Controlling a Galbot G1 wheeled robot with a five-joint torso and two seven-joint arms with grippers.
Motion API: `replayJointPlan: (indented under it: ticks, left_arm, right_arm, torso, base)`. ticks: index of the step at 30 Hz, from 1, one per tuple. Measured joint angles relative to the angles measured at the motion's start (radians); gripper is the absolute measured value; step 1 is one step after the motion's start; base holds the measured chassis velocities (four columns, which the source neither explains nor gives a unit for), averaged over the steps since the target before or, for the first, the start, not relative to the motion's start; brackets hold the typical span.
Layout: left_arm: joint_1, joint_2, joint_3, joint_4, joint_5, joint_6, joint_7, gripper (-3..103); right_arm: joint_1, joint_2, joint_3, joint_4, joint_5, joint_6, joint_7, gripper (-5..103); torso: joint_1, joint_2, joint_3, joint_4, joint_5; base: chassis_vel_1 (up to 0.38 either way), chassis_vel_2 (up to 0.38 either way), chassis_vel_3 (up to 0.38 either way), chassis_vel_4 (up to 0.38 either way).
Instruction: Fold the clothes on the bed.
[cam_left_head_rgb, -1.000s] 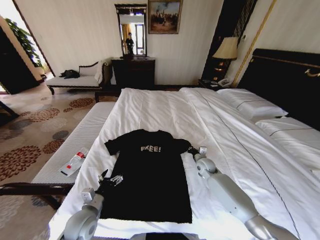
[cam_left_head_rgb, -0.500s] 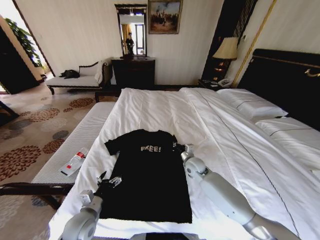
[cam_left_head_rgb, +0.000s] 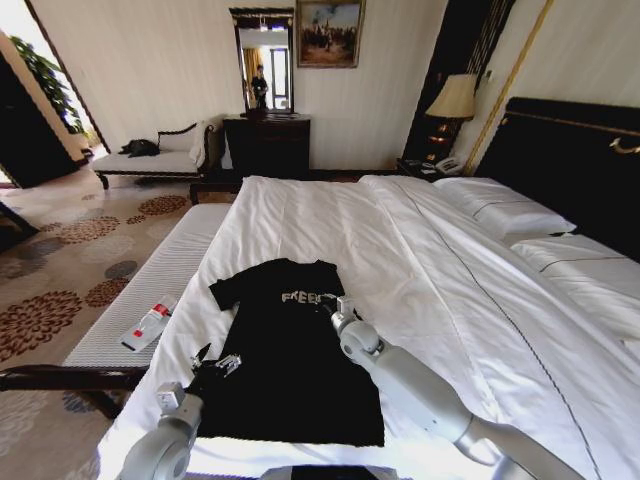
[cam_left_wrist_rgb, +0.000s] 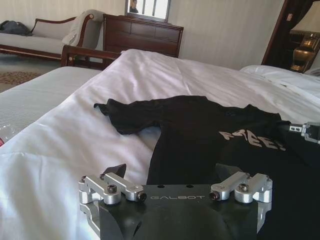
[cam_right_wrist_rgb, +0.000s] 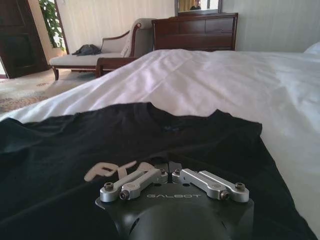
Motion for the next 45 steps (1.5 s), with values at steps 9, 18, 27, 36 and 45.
replayJointPlan:
  ticks: [9,18,27,36,45]
  left_arm:
    - [-0.002,-0.002,0.004,0.003,0.004,-0.001,0.001,100]
    - [-0.031,0.001,0.008,0.01,-0.002,0.002,-0.004,100]
    - [-0.058,0.008,0.019,0.015,-0.016,0.009,-0.012,100]
    - [-0.216,0.057,0.0,0.088,-0.221,0.042,-0.077,100]
    - [-0.403,0.112,0.022,0.243,-0.325,0.053,-0.07,100]
  right_arm:
    - [-0.02,-0.018,-0.016,-0.022,-0.023,0.017,-0.022,0]
    - [-0.071,-0.061,0.007,0.035,-0.034,0.052,-0.072,20]
    - [-0.157,-0.135,0.074,0.18,-0.019,0.08,-0.094,52]
    - [-0.283,-0.168,0.263,0.238,-0.01,0.08,-0.076,90]
    - [-0.359,-0.195,0.345,0.254,-0.017,0.082,-0.055,100]
  torso:
    - [0.0,0.0,0.0,-0.0002,0.0001]
    - [0.0,0.0,0.0,-0.0002,0.0002]
    - [0.0,0.0,0.0,-0.0001,0.0002]
    - [0.0,0.0,0.0,-0.0002,0.0002]
    - [0.0,0.0,0.0,-0.0001,0.0001]
  base:
    - [0.0,0.0,0.0,0.0]
    - [0.0,0.0,0.0,0.0]
    - [0.0,0.0,0.0,0.0]
    - [0.0,0.0,0.0,0.0]
    - [0.0,0.0,0.0,0.0]
